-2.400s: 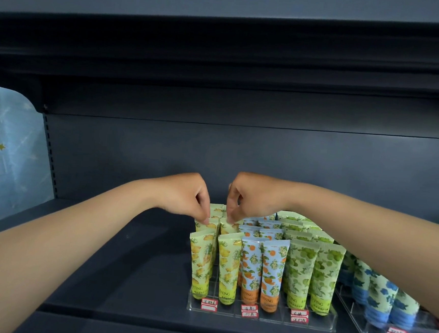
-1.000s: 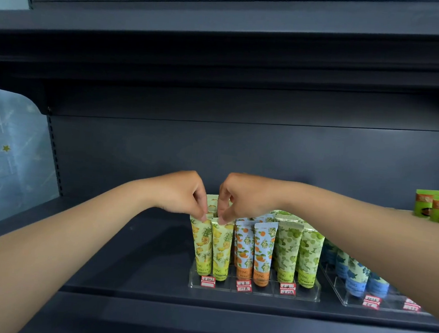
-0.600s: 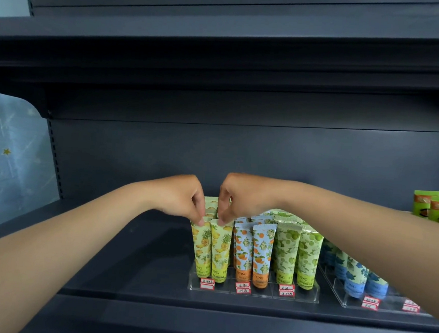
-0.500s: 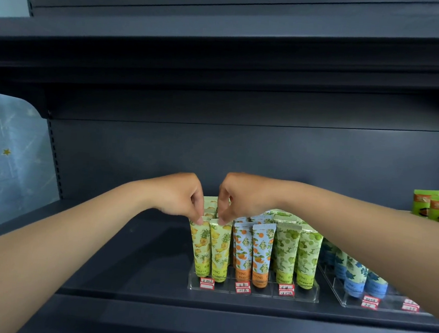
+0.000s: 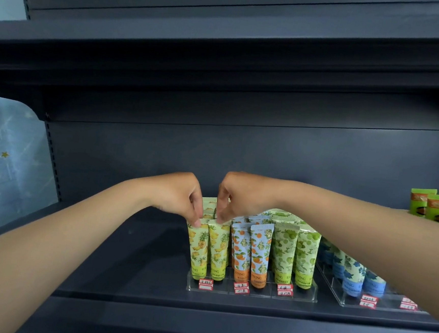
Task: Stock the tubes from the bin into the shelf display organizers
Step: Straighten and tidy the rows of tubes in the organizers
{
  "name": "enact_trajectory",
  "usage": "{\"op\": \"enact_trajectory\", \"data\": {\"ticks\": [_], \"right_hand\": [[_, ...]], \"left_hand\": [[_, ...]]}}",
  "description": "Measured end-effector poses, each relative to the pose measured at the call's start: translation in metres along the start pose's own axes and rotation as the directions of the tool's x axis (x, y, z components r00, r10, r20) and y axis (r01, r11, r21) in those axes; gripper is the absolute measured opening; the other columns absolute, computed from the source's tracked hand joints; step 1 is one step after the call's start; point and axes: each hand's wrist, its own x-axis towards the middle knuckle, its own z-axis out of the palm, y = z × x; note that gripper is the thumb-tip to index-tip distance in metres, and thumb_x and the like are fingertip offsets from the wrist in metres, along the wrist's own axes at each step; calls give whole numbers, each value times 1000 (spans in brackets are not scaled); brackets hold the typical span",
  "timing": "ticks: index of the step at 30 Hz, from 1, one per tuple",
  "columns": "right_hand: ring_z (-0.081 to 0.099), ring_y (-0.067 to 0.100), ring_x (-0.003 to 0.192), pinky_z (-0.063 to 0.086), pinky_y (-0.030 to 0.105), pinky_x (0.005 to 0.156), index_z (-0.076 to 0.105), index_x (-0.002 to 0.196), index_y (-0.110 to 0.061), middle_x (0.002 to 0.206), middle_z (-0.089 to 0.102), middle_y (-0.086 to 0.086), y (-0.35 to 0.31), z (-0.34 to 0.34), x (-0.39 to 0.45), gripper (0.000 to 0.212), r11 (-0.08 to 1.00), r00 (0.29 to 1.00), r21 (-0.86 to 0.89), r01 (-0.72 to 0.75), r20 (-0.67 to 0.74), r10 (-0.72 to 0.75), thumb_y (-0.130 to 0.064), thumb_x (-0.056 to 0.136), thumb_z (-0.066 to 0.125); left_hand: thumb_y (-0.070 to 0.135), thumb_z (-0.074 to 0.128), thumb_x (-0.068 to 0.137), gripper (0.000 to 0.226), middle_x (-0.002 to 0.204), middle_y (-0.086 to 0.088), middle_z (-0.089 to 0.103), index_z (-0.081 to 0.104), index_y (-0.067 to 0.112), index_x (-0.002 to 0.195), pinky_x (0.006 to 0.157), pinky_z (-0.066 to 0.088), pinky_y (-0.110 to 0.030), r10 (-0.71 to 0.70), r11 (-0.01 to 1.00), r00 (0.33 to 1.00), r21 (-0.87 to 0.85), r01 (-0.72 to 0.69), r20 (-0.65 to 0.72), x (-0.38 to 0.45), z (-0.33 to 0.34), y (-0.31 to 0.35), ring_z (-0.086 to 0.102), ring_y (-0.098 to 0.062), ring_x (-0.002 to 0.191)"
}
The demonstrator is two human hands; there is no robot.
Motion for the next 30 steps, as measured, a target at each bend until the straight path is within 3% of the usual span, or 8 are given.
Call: {"op": "enact_trajectory", "data": {"ticks": [10,14,18,24,30], "right_hand": [[54,-7,65,35,5,55,74,81,-24,83,65,-15,25,-23,-42,7,998,999,34,-50,5,50,-30,79,73],[57,0,85,35,8,63,72,79,-25,85,62,-19,30,-18,-52,7,998,998,-52,-43,39,45,-32,78,74],[60,11,94,41,11,69,73,85,-21,92,67,-10,32,-11,-52,11,995,999,-89,-38,29,41,-30,79,73],[61,13,92,48,26,83,72,82,-21,92,69,-7,34,-8,-49,8,998,999,-65,-29,22,30,-29,80,72],[59,10,87,42,15,69,73,86,-18,93,68,-7,36,-7,-48,11,999,999,-42,-31,9,31,-29,81,72]], "left_hand": [[30,77,75,8,81,13,65,75,26,81,60,37,-12,44,996,997,-78,-49,-67,2,-4,20,53,-2,69],[35,76,74,7,82,14,64,73,29,79,65,41,-20,89,993,992,-64,-95,-91,9,9,39,56,-5,77],[35,76,75,11,87,9,67,74,24,78,79,49,-30,113,994,991,-3,-113,-69,19,20,49,61,-11,90],[27,74,78,10,74,18,61,76,17,80,67,43,-20,105,993,994,55,-103,-39,25,23,51,56,-1,78],[28,75,77,9,75,17,62,76,19,78,69,45,-22,111,992,993,71,-109,-29,24,20,50,58,-4,81]]}}
